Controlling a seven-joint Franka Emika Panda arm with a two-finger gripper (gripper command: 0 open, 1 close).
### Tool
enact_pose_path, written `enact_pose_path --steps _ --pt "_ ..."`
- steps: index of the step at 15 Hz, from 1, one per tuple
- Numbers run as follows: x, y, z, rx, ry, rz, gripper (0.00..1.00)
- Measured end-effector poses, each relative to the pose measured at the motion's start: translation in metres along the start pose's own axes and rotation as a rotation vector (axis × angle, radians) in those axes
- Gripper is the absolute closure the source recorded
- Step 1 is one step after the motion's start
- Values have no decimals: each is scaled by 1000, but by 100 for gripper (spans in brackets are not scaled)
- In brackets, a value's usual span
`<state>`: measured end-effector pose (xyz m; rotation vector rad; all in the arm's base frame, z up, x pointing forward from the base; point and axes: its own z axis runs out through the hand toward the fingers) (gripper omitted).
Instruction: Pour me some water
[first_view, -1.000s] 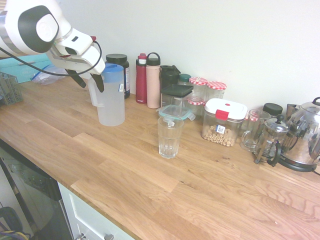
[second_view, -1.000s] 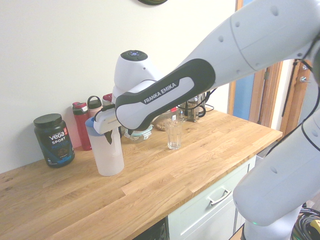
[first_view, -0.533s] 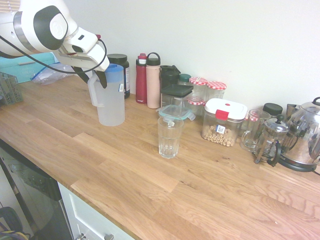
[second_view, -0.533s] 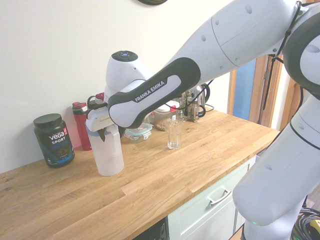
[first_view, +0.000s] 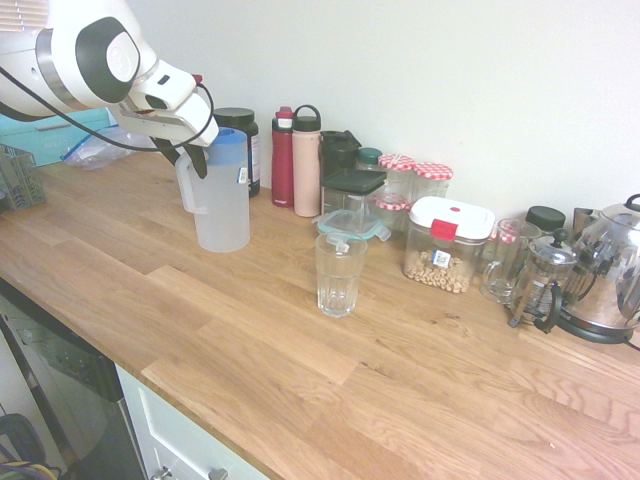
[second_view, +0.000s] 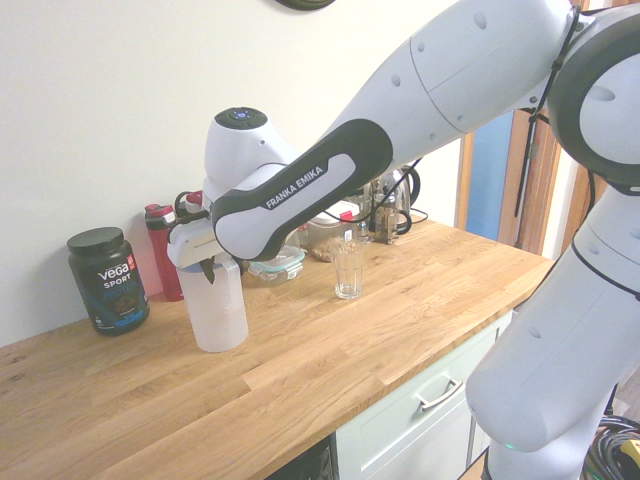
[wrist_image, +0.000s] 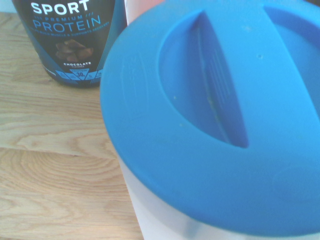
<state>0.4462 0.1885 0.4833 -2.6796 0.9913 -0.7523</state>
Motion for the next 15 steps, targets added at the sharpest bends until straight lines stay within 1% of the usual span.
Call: enact_pose_path --steps 6,9,11,13,15 --pt "0 -2 -2 2 -2 5 100" --pt "8 6 -8 -29 -2 27 100" --pt "12 9 -31 -26 0 42 100" --pt "10 19 -70 -12 -2 40 100" --pt "10 46 -103 -55 -22 20 100"
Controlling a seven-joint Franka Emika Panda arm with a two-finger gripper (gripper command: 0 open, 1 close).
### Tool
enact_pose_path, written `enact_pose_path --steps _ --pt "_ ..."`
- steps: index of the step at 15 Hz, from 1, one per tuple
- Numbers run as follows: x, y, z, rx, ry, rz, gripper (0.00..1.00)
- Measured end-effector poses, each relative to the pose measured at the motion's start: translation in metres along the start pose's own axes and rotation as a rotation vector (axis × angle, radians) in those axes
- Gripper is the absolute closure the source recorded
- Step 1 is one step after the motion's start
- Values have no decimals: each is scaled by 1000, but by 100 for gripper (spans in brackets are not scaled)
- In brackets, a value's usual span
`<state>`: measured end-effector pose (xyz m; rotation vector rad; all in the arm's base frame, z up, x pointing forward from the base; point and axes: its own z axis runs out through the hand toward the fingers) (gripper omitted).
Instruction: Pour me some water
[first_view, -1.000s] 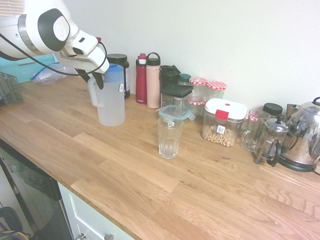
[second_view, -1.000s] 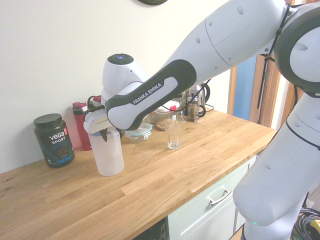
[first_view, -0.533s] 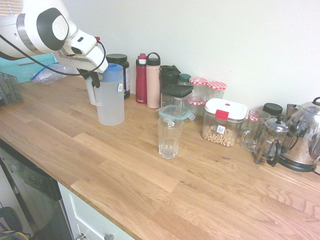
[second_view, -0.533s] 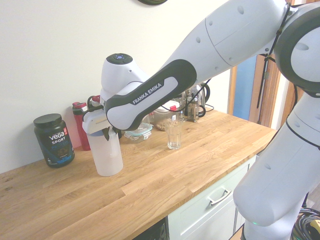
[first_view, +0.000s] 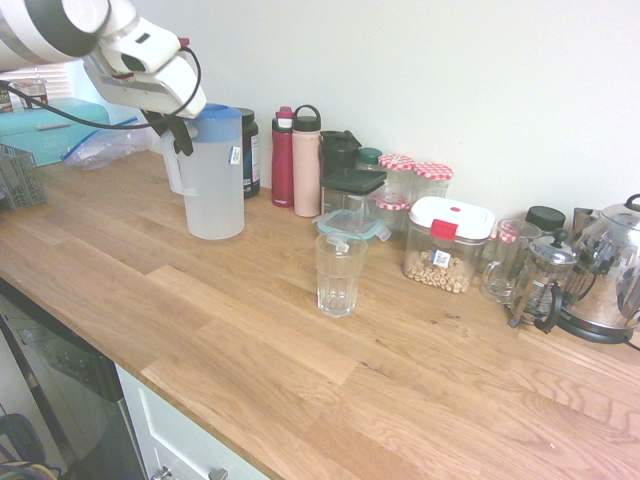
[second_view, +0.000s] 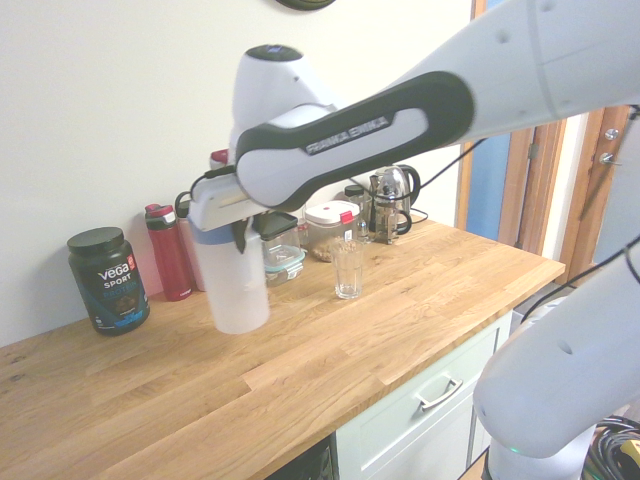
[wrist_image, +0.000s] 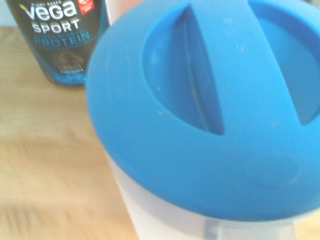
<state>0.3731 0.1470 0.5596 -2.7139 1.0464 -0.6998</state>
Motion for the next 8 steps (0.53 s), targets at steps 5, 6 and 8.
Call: enact_pose_path --steps 5,6,8 --pt "37 99 -49 -10 -200 -230 100" --pt "50 122 -51 -6 -235 -288 100" --pt "73 156 -49 18 -277 -387 100"
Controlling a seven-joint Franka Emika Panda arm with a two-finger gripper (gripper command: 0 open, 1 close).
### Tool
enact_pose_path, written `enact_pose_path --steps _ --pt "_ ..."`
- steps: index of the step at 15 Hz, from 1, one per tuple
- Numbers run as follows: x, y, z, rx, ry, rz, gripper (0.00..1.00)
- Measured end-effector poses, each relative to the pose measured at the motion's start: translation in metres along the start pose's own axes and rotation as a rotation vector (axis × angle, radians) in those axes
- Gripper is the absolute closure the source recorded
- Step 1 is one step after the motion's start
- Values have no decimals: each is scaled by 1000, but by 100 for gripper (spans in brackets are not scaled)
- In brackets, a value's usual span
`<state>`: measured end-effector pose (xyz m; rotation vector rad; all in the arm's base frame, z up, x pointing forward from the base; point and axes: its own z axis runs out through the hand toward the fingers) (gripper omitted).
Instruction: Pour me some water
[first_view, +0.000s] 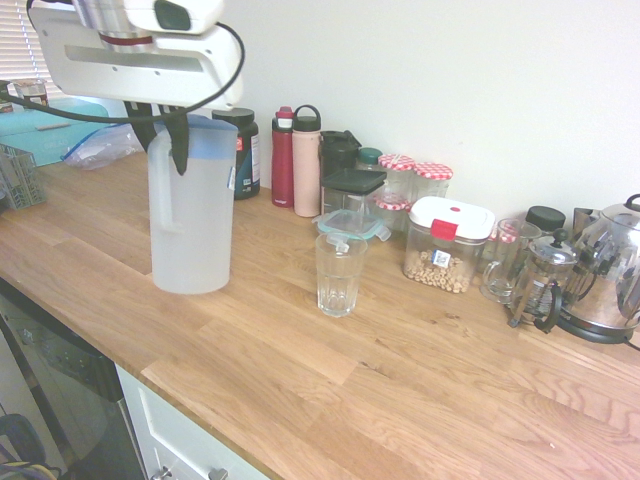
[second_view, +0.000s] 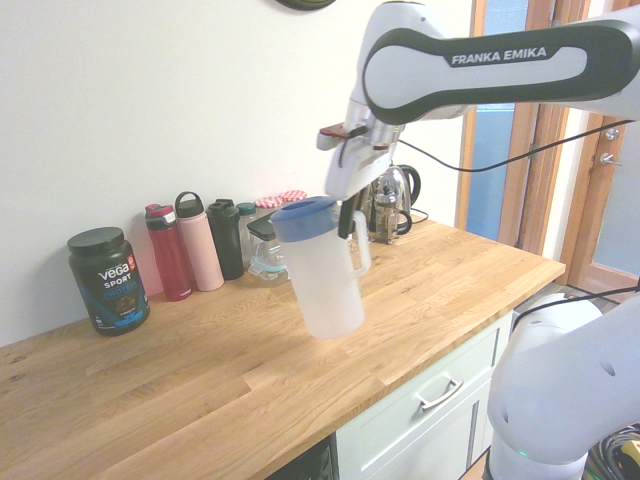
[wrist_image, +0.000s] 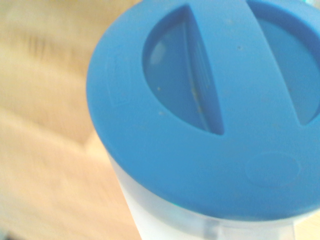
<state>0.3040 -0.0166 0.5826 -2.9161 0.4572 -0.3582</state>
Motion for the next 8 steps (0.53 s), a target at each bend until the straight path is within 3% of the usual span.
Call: enact_pose_path --steps 2,8 --pt "6 30 1 15 -28 -47 100" --pt "31 108 6 118 -165 -61 100"
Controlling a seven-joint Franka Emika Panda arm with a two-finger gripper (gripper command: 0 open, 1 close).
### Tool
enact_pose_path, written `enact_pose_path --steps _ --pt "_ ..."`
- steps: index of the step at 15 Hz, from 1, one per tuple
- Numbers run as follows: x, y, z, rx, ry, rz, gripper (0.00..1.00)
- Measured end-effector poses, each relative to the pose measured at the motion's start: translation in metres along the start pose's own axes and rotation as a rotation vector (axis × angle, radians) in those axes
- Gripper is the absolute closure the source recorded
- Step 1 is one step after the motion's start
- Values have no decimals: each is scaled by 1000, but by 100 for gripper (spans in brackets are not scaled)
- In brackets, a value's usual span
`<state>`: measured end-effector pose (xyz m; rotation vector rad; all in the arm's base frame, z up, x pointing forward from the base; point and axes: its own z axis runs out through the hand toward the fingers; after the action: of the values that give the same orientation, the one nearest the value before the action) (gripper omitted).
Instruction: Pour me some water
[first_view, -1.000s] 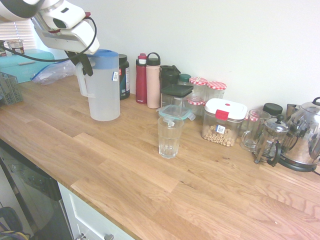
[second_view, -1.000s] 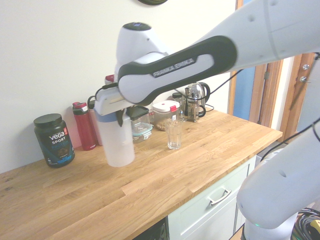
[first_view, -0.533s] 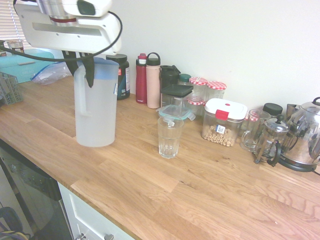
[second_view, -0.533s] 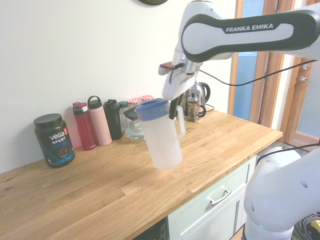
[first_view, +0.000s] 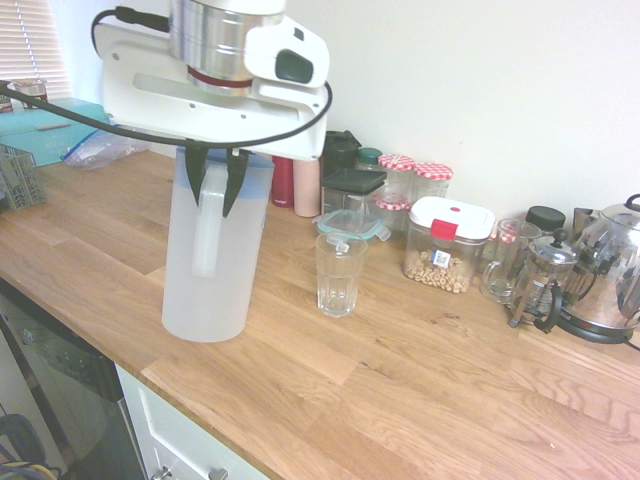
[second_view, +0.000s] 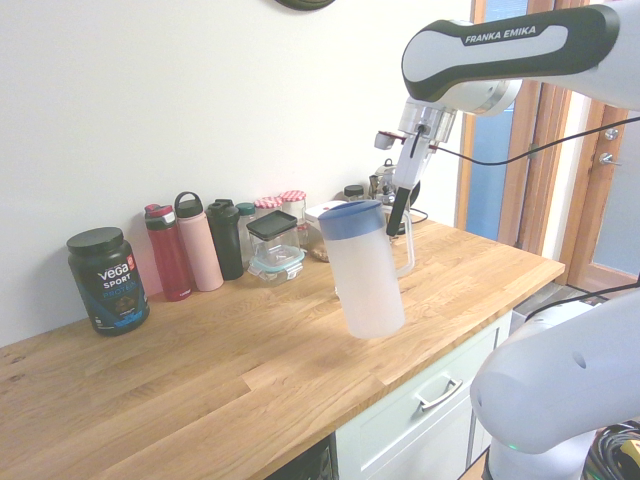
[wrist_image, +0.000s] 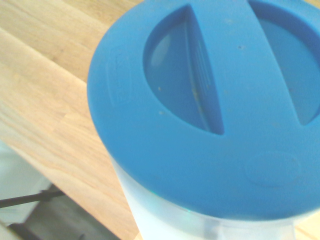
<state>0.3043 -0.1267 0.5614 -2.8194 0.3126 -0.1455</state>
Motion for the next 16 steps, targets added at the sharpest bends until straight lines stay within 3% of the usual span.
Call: enact_pose_path --steps 2,8,11,16 --pt "13 17 4 16 -24 -36 100" --pt "44 85 25 -13 48 -134 100" --pt "43 101 21 -36 71 -209 100" --pt "41 116 11 -40 101 -245 100"
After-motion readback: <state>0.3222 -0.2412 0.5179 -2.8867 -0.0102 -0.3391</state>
